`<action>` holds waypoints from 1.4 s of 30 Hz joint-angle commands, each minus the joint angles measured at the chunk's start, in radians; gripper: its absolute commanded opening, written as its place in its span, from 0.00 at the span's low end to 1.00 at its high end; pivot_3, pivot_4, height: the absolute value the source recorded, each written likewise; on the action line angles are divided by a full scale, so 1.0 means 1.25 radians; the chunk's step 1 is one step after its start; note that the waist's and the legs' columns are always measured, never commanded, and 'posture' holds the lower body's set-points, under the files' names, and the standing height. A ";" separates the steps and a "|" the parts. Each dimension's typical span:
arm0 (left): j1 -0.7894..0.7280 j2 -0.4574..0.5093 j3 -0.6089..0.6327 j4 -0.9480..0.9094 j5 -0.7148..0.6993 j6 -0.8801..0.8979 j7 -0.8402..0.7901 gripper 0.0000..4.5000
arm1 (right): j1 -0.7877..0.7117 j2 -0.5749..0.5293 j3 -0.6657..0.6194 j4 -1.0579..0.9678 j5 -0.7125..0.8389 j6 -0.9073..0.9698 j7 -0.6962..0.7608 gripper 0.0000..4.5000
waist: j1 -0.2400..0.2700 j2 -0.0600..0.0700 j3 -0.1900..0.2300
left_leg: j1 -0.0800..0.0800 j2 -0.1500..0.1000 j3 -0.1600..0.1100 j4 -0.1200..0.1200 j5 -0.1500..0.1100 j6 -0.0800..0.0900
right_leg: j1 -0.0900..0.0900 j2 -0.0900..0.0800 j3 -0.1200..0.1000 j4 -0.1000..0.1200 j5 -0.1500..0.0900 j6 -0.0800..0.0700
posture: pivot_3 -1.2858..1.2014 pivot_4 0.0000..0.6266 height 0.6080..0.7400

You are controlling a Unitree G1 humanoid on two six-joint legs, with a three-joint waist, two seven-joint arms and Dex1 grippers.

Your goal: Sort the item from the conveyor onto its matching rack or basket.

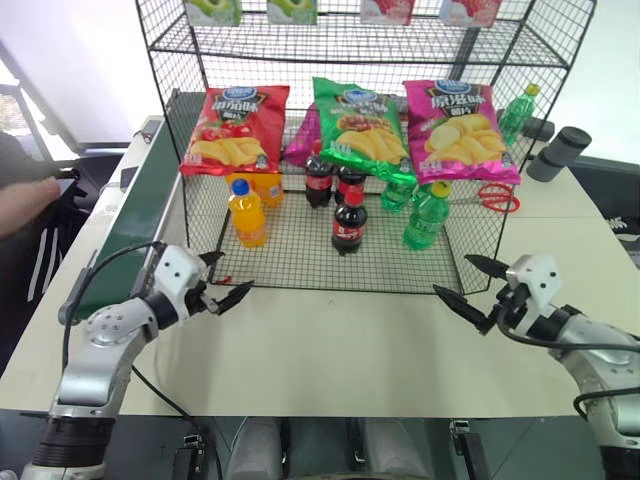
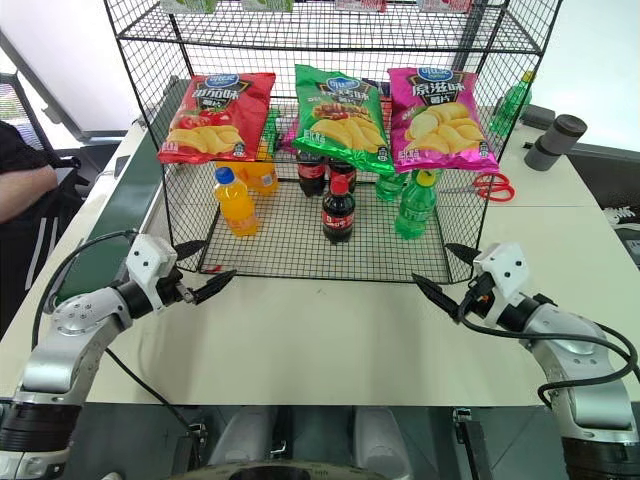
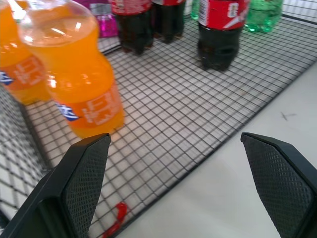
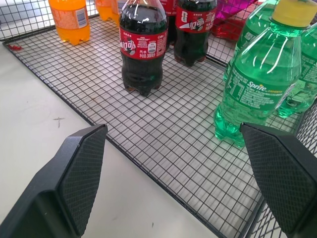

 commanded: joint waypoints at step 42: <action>0.007 -0.014 0.032 -0.025 -0.001 -0.004 0.034 1.00 | -0.033 0.024 0.041 -0.008 -0.011 -0.012 -0.039 0.99 | 0.000 0.000 0.000 | 0.000 0.000 0.000 0.000 0.000 0.000 | 0.000 -0.001 0.000 0.000 0.000 0.000 | 0.52 0.24 1.00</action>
